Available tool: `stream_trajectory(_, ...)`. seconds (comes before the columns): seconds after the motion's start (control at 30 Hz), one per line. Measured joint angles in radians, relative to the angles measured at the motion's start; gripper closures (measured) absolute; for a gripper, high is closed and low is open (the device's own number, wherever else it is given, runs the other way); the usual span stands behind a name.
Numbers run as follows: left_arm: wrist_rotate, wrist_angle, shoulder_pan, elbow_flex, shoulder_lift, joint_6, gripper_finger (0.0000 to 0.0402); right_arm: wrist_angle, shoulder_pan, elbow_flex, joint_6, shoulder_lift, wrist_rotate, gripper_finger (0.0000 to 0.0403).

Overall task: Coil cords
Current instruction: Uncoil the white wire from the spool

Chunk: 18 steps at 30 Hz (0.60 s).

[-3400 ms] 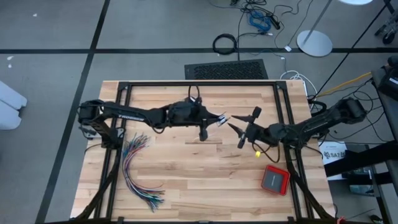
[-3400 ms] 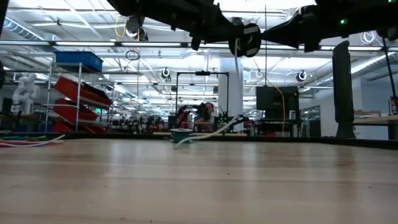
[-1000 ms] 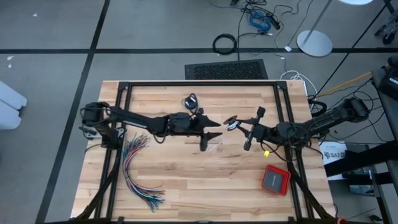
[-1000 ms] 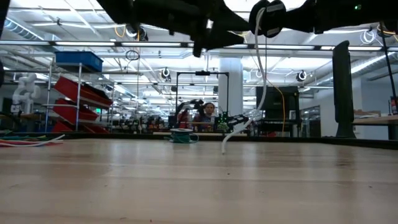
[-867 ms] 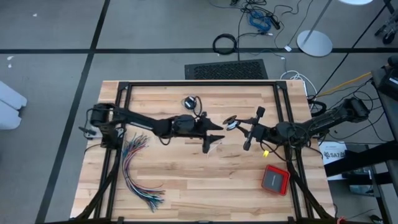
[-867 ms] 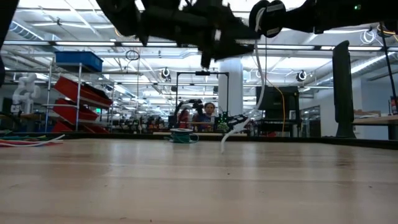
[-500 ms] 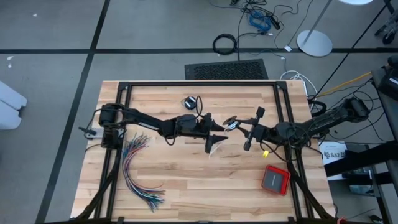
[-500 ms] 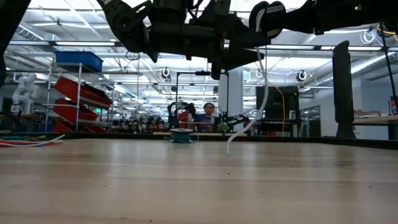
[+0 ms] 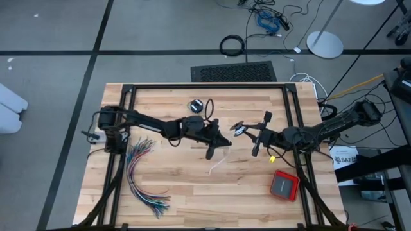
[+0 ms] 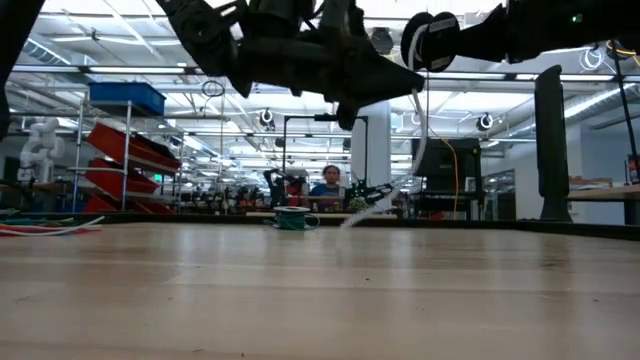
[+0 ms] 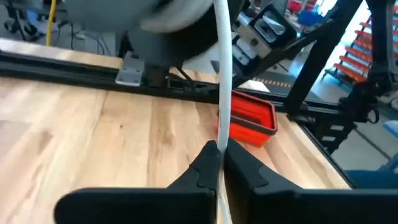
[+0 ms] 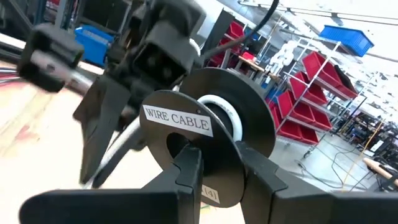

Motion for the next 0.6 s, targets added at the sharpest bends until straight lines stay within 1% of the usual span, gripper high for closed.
stream_trajectory(0.07, -0.018, -0.078, 0.001, 0.000, -0.051, 0.048, 0.0387, -0.016, 0.000, 0.000, 0.000, 0.000, 0.000, 0.0338)
stream_trajectory(0.2, -0.117, -0.240, -0.004, 0.000, -0.170, 0.151, 0.0392, -0.066, 0.000, 0.000, 0.001, 0.000, -0.010, 0.0338)
stream_trajectory(0.27, -0.152, -0.301, -0.006, 0.000, -0.224, 0.184, 0.0393, -0.088, 0.000, 0.000, 0.014, 0.000, -0.058, 0.0338)
stream_trajectory(0.33, -0.172, -0.303, -0.002, 0.000, -0.263, 0.212, 0.0394, -0.100, -0.005, 0.000, 0.034, 0.000, -0.122, 0.0339)
stream_trajectory(0.47, -0.193, -0.307, 0.018, 0.033, -0.278, 0.256, 0.0395, -0.108, -0.022, 0.000, 0.071, 0.002, -0.235, 0.0342)
stream_trajectory(0.6, -0.194, -0.329, 0.047, 0.094, -0.226, 0.278, 0.0396, -0.109, -0.029, 0.000, 0.101, 0.002, -0.335, 0.0342)
